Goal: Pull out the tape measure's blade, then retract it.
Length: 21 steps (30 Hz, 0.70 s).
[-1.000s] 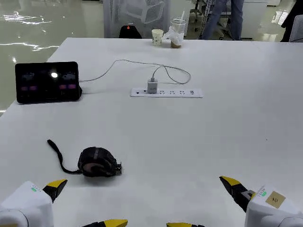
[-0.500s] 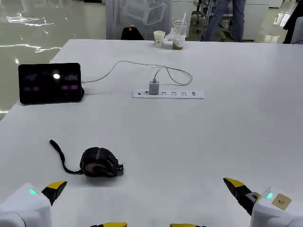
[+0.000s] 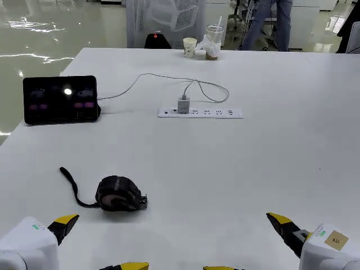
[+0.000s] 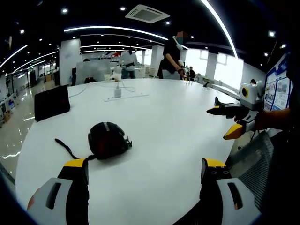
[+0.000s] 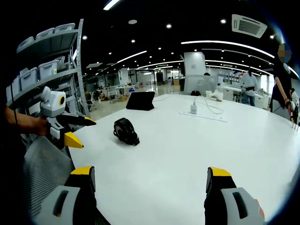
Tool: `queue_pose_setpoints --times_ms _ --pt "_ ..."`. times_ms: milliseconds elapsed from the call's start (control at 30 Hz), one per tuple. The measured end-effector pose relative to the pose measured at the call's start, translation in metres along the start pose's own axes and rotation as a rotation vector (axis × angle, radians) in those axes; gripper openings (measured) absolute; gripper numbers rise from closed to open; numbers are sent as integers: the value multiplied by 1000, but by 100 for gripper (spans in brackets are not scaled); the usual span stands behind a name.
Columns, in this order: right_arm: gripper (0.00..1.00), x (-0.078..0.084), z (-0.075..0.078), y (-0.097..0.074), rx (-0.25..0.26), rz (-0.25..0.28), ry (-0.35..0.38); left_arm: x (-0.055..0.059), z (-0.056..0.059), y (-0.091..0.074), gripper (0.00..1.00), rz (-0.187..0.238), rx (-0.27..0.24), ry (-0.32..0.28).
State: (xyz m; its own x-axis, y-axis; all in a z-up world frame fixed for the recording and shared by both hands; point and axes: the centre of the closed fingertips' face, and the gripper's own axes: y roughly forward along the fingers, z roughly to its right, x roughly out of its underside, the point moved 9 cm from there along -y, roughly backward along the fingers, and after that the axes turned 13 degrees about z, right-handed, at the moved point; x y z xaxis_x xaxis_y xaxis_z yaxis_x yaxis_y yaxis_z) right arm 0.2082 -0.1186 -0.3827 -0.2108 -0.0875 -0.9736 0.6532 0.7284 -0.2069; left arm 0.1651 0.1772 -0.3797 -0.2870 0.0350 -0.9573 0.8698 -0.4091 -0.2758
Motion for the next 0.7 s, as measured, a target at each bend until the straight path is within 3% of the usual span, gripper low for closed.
queue_pose_setpoints --times_ms 367,700 --pt "99 1 1 -1 -1 -4 5 -2 1 1 96 11 10 -26" --pt "99 1 1 -2 -5 -5 6 -1 0 0 99 8 12 0"
